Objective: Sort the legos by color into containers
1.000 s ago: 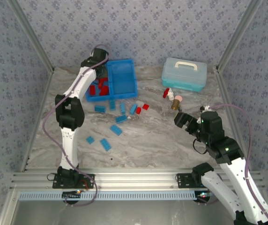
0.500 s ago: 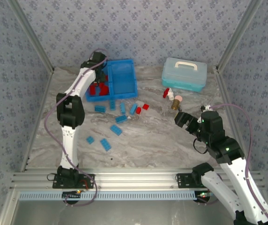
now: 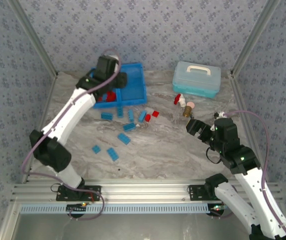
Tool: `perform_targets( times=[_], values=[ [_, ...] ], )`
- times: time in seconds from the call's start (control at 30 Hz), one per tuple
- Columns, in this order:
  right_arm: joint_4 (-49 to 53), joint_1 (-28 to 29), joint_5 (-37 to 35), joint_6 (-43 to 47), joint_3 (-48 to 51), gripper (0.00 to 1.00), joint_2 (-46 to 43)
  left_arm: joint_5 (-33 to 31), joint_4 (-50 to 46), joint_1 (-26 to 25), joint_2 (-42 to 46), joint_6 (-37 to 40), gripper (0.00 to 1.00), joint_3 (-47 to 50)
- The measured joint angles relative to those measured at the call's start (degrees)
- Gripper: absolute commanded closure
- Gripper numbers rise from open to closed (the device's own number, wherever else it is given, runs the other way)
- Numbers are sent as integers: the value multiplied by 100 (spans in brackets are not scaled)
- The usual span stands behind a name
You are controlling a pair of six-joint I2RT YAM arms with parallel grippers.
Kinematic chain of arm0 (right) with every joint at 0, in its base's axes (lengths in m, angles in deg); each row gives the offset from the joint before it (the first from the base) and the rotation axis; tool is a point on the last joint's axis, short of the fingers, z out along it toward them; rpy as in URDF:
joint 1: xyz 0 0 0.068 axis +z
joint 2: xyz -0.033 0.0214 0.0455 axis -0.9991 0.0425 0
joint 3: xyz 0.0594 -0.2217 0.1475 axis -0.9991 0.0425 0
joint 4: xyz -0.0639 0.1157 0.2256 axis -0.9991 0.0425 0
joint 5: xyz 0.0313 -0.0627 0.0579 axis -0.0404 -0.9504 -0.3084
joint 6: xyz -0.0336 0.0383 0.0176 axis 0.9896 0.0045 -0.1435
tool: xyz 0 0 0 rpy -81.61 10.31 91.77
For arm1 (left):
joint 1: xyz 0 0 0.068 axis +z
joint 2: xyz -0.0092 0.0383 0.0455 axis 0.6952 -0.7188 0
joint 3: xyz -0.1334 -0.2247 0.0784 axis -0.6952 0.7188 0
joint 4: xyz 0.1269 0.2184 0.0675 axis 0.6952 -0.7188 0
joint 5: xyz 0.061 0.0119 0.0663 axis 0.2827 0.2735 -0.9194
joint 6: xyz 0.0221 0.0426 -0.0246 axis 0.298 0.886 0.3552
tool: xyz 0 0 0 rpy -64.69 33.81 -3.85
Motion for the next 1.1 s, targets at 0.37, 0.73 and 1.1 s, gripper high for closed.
perform_targets(
  times=[0.37,0.73,1.1],
  values=[
    [2,0,2,-13,37,0,-7,83,442,-1261,-1178,264,48,964],
    [7,0,-2,-22,44,0,-160,-197,278,-1495,-2643,269,49,376],
    [11,-15,-2,-22,70,0,-157,-354,225,-1506,-3077,286,59,-94]
  ],
)
